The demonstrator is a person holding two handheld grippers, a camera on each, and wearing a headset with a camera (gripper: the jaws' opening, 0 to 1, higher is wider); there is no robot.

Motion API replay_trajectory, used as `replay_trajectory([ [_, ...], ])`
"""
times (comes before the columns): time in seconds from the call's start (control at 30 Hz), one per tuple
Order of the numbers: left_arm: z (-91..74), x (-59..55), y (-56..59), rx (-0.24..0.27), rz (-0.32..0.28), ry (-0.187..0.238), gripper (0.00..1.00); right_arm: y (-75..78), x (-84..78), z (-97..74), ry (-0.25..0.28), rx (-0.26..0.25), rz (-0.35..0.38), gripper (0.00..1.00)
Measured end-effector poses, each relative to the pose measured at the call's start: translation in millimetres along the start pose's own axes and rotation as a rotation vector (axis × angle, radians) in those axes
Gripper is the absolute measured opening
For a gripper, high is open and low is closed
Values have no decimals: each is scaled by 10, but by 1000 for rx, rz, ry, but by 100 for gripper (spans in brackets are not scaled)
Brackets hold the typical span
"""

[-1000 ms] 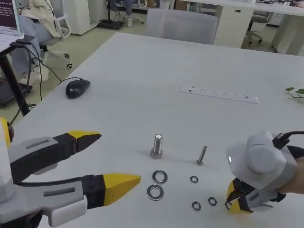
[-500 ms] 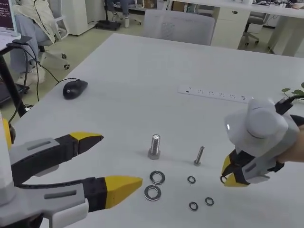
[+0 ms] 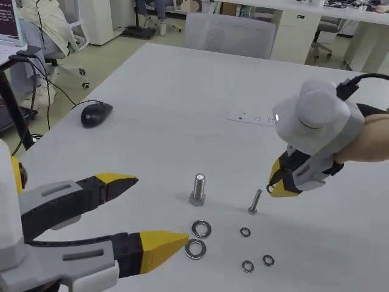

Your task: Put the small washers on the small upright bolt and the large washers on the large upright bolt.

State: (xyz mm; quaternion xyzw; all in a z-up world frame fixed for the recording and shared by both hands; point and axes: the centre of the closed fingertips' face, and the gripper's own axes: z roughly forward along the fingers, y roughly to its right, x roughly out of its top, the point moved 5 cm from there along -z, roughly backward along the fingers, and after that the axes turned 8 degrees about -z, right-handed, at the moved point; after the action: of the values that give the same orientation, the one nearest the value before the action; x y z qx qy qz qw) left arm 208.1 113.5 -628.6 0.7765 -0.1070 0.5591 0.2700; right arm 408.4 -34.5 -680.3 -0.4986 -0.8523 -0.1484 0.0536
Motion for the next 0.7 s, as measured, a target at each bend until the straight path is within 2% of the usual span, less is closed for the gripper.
replay_trajectory([
  [0.2,-5,0,-27,9,-5,0,64,89,-21,58,-7,9,17,12],
  [0.7,65,-3,-50,9,-16,-5,64,151,-62,244,-7,49,28,12],
])
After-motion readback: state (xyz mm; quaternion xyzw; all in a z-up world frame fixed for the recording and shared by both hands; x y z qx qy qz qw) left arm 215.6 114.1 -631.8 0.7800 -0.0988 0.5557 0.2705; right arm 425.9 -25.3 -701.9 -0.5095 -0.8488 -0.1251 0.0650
